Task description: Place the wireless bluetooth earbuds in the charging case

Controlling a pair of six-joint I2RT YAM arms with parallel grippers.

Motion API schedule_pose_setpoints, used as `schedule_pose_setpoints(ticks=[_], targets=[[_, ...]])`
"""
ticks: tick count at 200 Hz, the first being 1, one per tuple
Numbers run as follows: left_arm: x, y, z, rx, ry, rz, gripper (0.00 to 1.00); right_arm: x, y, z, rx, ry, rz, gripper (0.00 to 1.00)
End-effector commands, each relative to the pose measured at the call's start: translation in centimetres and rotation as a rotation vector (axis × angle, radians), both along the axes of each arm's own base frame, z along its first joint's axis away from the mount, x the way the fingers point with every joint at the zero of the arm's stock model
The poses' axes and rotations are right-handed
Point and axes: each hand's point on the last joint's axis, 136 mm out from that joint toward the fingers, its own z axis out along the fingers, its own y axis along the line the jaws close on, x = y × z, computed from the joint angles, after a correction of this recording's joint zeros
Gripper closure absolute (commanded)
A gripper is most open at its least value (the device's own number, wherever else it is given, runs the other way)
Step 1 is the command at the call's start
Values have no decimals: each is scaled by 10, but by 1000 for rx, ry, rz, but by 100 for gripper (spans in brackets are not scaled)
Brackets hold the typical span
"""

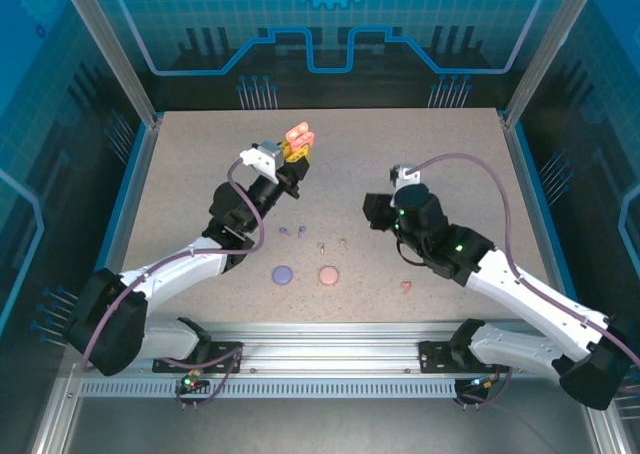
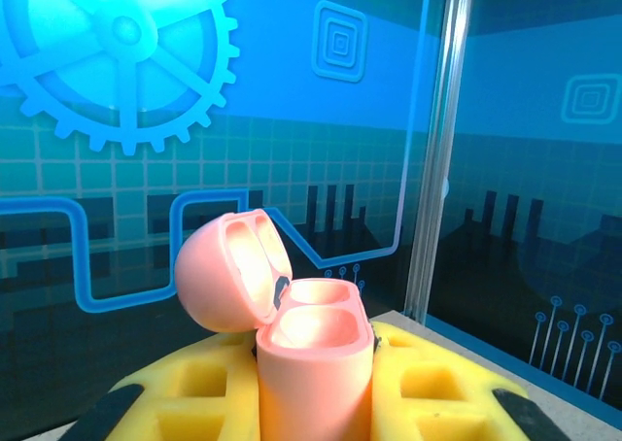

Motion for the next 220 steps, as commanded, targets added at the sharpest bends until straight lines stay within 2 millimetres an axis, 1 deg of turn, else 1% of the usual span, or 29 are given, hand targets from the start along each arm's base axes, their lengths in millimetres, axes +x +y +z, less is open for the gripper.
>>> schedule_pose_setpoints(ticks=[1, 20, 21, 22, 47, 64, 84, 109, 117, 119, 124, 167, 198, 220], targets=[[-9, -5, 32, -39, -67, -52, 100, 5, 8, 81, 73, -243, 69, 77], [-10, -12, 37, -41, -79, -72, 100, 5, 12, 124, 134, -340, 91, 76], [-9, -12, 37, -41, -79, -72, 100, 5, 12, 124, 132, -340, 94, 76], [-9, -12, 36, -40, -79, -72, 100, 5, 12, 128, 140, -348, 95, 76], [-9, -23, 40, -31, -93, -92, 100, 8, 20, 167, 211, -431, 119, 76], [-8, -31, 43, -11, -110, -101, 100, 12, 26, 181, 254, -459, 131, 76], [-5, -37, 44, 19, -136, -93, 100, 18, 35, 192, 307, -479, 150, 76], [-3, -44, 47, 65, -186, -60, 100, 25, 44, 196, 356, -498, 165, 76], [-3, -46, 48, 74, -201, -45, 100, 28, 47, 192, 361, -485, 167, 76], [-3, -46, 47, 77, -202, -41, 100, 28, 47, 196, 375, -499, 169, 76], [-2, -47, 48, 84, -215, -34, 100, 28, 49, 198, 385, -508, 177, 76], [0, -52, 53, 116, -297, -2, 100, 36, 59, 197, 413, -506, 201, 76], [1, -54, 55, 125, -318, 1, 100, 39, 66, 192, 417, -498, 226, 76], [0, -53, 56, 113, -313, -2, 100, 41, 66, 186, 419, -488, 222, 76]])
